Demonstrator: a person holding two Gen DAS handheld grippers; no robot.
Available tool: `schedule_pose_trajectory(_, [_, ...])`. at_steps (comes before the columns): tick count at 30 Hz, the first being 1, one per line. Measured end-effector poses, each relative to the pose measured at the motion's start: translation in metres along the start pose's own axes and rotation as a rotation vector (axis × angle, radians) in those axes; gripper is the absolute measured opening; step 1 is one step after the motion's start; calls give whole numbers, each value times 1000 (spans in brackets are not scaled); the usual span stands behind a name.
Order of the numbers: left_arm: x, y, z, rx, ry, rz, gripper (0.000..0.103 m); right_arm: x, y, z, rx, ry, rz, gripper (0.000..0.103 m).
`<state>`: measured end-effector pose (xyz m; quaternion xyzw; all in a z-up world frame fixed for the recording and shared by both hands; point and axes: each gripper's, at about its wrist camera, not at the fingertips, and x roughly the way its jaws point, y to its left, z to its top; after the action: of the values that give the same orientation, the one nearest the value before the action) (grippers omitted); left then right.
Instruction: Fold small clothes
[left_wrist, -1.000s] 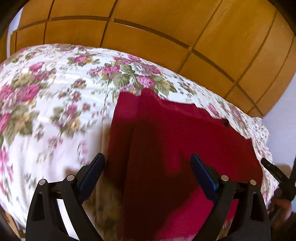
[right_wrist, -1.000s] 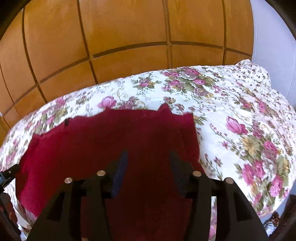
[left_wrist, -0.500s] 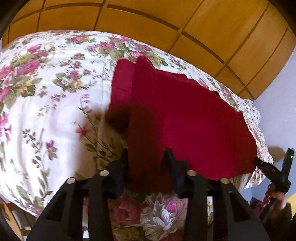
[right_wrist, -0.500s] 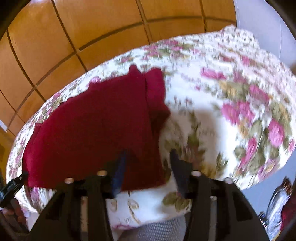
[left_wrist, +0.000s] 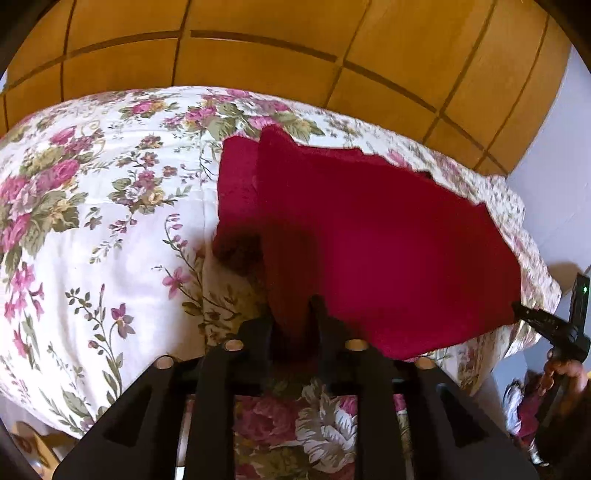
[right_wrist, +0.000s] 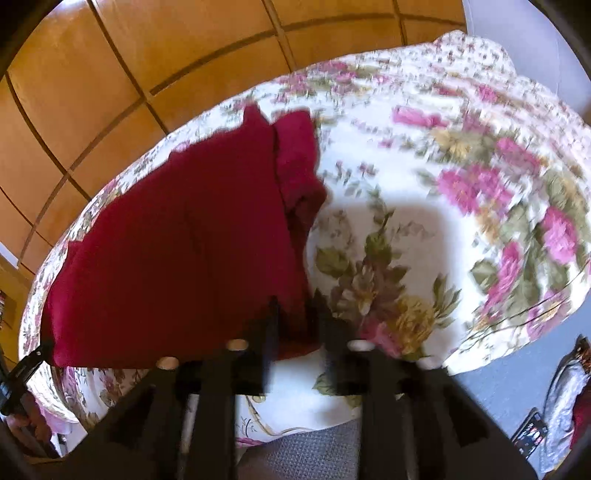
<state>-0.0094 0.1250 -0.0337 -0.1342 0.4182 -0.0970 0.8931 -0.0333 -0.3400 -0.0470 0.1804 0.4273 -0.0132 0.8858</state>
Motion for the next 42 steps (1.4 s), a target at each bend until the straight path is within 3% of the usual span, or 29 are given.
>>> schedule_pose_trajectory(1, [-2, 4, 2, -36, -2, -19, 44, -6, 1, 2, -4, -30, -10, 36])
schedule_pose_trajectory(2, [-3, 8, 4, -72, -7, -37, 59, -14, 3, 5, -11, -65, -9, 36])
schedule_pose_trajectory(4, [-8, 22, 10, -178, -44, -72, 60, -26, 11, 9, -28, -118, 17, 36])
schedule_pose_trajectory(6, [-4, 30, 15, -222, -35, -59, 60, -33, 24, 9, -51, -149, 75, 36])
schedule_pose_trajectory(10, [13, 42, 27, -272, -22, -54, 60, -24, 57, 4, -93, -108, 198, 27])
schedule_pose_trajectory(13, [29, 49, 37, -300, -8, -71, 63, -9, 83, 0, -128, -72, 241, 20])
schedule_pose_trajectory(18, [44, 49, 51, -290, -35, -86, 82, 10, 119, 9, -172, -68, 301, 16])
schedule_pose_trajectory(20, [49, 47, 54, -268, -28, -80, 82, 21, 130, 12, -193, -55, 296, 15])
schedule_pose_trajectory(22, [53, 44, 55, -241, -21, -75, 75, 38, 136, 12, -198, -16, 287, 14])
schedule_pose_trajectory(24, [57, 46, 57, -250, -11, -81, 54, 62, 138, 8, -210, 55, 236, 10])
schedule_pose_trajectory(26, [62, 50, 58, -288, 18, -153, 37, 70, 135, 7, -212, 32, 246, 10])
schedule_pose_trajectory(29, [61, 52, 59, -314, 26, -180, 25, 69, 130, 4, -194, 29, 257, 10])
schedule_pose_trajectory(35, [36, 39, 75, -323, 3, -242, 18, 66, 125, 4, -168, 37, 265, 10])
schedule_pose_trajectory(42, [-6, -20, 108, -197, -60, -330, 17, 63, 118, 12, -110, 65, 307, 12])
